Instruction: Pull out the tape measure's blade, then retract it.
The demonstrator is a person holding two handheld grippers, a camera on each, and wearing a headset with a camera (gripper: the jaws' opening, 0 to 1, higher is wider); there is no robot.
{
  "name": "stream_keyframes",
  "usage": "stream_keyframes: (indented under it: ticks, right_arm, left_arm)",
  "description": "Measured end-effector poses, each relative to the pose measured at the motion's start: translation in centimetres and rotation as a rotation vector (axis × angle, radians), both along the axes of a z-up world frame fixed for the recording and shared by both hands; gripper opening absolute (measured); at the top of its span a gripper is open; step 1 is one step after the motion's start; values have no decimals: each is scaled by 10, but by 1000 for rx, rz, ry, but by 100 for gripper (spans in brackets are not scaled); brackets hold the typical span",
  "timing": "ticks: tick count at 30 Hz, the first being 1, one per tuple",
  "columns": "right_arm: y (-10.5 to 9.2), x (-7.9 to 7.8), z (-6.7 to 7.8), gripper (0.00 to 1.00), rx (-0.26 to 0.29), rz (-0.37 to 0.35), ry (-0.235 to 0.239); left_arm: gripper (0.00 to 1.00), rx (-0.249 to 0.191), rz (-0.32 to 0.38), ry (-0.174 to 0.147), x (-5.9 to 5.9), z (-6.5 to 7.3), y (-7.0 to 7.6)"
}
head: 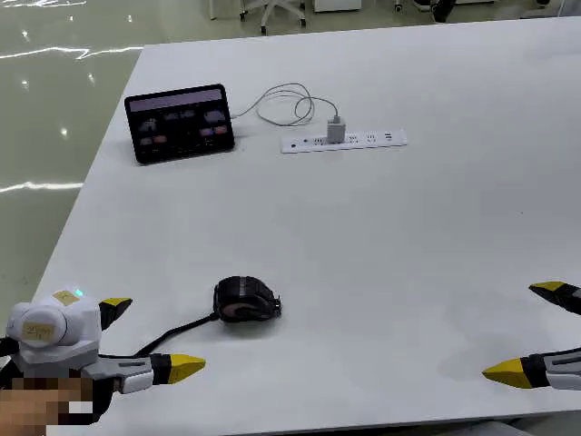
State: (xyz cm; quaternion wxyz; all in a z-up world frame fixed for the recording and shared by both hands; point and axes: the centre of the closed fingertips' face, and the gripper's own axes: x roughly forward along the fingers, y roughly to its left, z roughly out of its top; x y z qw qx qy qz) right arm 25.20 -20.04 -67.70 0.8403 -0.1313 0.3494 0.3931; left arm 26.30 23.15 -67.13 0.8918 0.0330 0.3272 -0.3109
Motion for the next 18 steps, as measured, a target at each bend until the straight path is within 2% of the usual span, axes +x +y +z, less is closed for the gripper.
stream_keyframes:
  ticks: [18]
  right_arm:
    - [2, 3, 2, 100, 1, 9, -13]
  left_arm:
    - [100, -5, -3, -11, 0, 2, 2]
